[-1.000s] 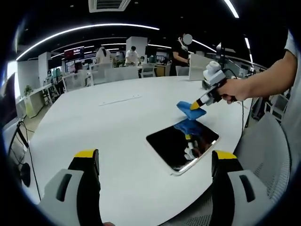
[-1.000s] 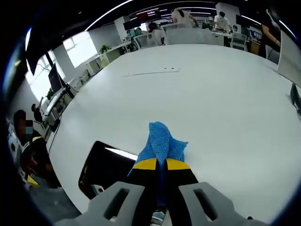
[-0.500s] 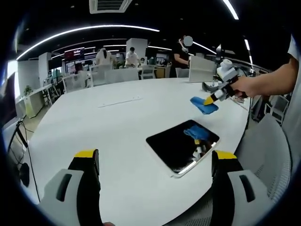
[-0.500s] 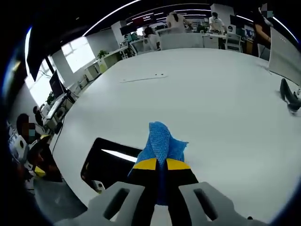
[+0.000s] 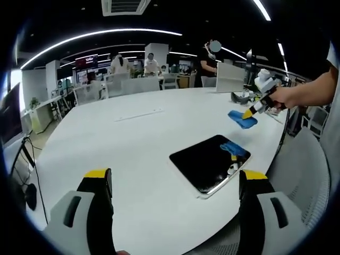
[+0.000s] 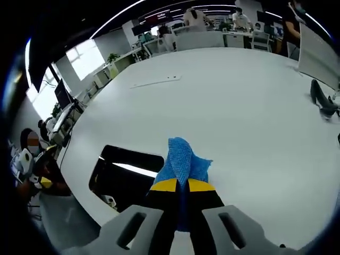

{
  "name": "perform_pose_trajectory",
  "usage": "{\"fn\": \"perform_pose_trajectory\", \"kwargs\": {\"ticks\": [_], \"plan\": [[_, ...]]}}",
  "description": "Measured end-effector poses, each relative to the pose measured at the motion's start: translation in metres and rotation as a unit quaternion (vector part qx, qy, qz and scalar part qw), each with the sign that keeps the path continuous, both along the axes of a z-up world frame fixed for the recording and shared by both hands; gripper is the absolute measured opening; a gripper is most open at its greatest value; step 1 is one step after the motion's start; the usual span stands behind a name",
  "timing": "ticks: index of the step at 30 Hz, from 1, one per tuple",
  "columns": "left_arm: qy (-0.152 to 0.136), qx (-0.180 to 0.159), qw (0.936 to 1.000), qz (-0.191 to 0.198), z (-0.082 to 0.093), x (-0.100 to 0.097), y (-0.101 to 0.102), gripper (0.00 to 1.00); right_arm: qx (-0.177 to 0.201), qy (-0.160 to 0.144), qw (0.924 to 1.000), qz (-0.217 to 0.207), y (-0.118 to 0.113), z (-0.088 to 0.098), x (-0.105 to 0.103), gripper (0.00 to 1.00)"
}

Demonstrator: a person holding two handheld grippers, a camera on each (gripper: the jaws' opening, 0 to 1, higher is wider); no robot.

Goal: Wipe the mirror surface with the cleaning cloth until all visible marks leave the cleaned area.

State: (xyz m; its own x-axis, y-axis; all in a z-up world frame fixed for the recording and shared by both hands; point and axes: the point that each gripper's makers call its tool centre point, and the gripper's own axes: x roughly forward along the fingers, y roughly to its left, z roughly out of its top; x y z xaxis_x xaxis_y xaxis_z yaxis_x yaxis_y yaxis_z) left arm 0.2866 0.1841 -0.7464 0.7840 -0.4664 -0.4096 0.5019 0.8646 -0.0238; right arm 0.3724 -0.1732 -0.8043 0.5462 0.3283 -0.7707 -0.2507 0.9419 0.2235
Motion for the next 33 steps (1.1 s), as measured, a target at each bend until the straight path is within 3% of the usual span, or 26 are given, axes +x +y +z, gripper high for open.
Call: {"fn": "perform_pose_trajectory", "kwargs": {"ticks": [19, 24, 28, 30, 33], "plan": [[-0.001, 0.005, 1.0000, 0.006, 0.004, -0.005, 0.006, 0.99, -0.019, 0.056, 0.9981, -0.018, -0.003, -0.062, -0.011, 0.01], [0.000, 0.004, 0.9999, 0.011, 0.002, -0.005, 0.007, 0.99, -0.026, 0.068, 0.9973, -0.016, -0.004, -0.072, -0.017, 0.01], [0.000, 0.003, 0.9999, 0.013, 0.002, -0.005, 0.008, 0.99, -0.034, 0.065, 0.9973, -0.009, -0.004, -0.072, -0.015, 0.01], [0.000, 0.002, 0.9999, 0.014, 0.002, -0.004, 0.008, 0.99, -0.044, 0.057, 0.9973, 0.015, -0.004, -0.072, -0.015, 0.01], [0.001, 0.001, 0.9999, 0.017, 0.001, -0.004, 0.008, 0.99, -0.034, 0.056, 0.9978, 0.009, -0.005, -0.070, -0.016, 0.01]]}}
